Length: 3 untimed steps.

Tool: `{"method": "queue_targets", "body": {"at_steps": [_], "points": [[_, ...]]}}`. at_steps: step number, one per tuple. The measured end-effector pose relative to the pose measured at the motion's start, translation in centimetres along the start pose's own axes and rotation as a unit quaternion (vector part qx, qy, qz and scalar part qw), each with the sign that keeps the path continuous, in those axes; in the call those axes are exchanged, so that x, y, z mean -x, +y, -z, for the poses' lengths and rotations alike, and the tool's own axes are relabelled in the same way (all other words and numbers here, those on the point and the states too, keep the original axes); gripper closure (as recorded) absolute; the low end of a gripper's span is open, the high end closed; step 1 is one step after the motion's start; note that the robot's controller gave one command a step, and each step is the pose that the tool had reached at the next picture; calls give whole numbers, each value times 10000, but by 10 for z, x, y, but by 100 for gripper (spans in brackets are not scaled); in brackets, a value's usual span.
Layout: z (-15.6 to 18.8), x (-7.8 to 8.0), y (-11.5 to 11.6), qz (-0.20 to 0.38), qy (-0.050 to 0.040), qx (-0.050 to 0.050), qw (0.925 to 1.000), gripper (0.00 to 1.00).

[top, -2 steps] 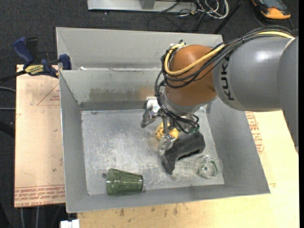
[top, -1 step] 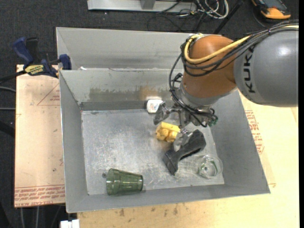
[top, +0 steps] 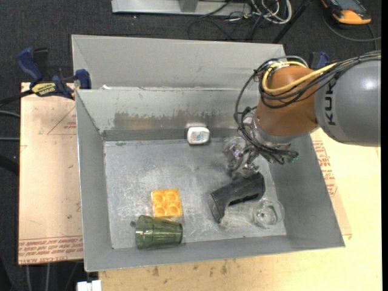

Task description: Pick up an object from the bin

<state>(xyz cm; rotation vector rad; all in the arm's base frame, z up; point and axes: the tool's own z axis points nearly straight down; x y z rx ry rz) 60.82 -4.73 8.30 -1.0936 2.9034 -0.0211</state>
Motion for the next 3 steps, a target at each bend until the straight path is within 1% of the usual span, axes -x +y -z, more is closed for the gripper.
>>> {"method": "queue_targets", "body": {"at_steps": [1,2,3], "points": [[0,0,0,-2,4,5,10000,100],[105,-62,30,-763,146,110,9969,0],[102,-61,30,-763,152,120,9969,0]]}}
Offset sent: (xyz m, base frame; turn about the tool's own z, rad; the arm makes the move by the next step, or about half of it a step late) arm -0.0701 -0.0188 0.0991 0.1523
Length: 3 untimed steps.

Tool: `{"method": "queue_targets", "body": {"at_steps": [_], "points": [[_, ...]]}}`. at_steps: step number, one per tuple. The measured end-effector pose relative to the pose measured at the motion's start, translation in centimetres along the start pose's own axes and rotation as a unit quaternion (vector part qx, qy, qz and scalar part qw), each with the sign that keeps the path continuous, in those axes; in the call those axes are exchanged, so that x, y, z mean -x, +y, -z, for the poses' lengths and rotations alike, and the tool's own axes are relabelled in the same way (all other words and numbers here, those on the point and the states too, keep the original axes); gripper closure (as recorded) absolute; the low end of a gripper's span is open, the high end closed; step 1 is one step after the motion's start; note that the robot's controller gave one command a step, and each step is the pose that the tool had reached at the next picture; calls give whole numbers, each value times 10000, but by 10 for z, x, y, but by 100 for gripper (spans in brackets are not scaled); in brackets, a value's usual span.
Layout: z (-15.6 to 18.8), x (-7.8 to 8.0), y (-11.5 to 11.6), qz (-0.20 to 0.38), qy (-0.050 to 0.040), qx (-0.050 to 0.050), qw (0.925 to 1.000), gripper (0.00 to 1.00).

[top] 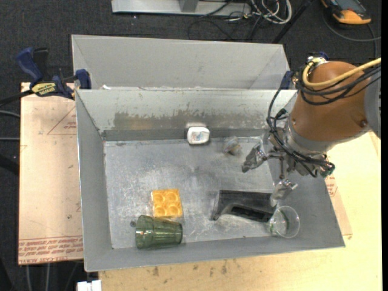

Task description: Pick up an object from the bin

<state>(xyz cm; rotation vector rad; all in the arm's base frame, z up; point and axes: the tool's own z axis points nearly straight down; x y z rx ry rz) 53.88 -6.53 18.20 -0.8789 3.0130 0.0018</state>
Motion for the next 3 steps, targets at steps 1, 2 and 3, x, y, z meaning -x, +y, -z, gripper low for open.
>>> {"method": "queue_targets", "body": {"at_steps": [1,2,3], "points": [[-47,-24,0,-221,-20,-20,9998,0],[-106,-5,10,-67,-36,-45,10000,100],[-105,-5,10,-67,-36,-45,10000,100]]}}
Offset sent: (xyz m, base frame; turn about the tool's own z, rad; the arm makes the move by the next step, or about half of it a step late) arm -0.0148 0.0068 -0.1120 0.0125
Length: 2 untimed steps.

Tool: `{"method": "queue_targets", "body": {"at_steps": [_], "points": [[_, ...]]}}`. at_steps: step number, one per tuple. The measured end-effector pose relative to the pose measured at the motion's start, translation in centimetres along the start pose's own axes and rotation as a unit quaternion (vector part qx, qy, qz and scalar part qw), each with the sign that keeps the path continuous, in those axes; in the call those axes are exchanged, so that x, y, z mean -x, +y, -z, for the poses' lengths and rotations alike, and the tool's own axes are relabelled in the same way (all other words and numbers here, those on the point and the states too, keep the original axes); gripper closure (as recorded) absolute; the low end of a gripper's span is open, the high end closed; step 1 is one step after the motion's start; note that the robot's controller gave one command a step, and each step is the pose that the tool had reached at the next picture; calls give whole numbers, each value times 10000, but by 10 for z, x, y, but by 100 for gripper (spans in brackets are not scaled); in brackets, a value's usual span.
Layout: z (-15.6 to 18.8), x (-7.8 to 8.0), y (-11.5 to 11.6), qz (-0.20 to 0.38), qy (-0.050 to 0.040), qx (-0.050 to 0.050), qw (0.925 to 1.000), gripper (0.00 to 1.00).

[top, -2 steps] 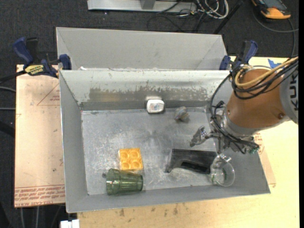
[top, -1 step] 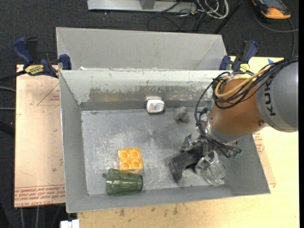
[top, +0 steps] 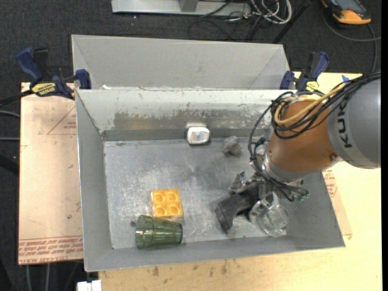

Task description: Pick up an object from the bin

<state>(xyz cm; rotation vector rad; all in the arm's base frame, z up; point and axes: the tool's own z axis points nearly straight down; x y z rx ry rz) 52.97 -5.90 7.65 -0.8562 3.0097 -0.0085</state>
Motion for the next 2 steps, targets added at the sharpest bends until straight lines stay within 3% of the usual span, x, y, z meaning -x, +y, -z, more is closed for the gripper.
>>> {"method": "queue_targets", "body": {"at_steps": [1,2], "points": [[39,-12,9,123,75,78,9999,100],[200,9,-15,92,52,54,9999,100]]}}
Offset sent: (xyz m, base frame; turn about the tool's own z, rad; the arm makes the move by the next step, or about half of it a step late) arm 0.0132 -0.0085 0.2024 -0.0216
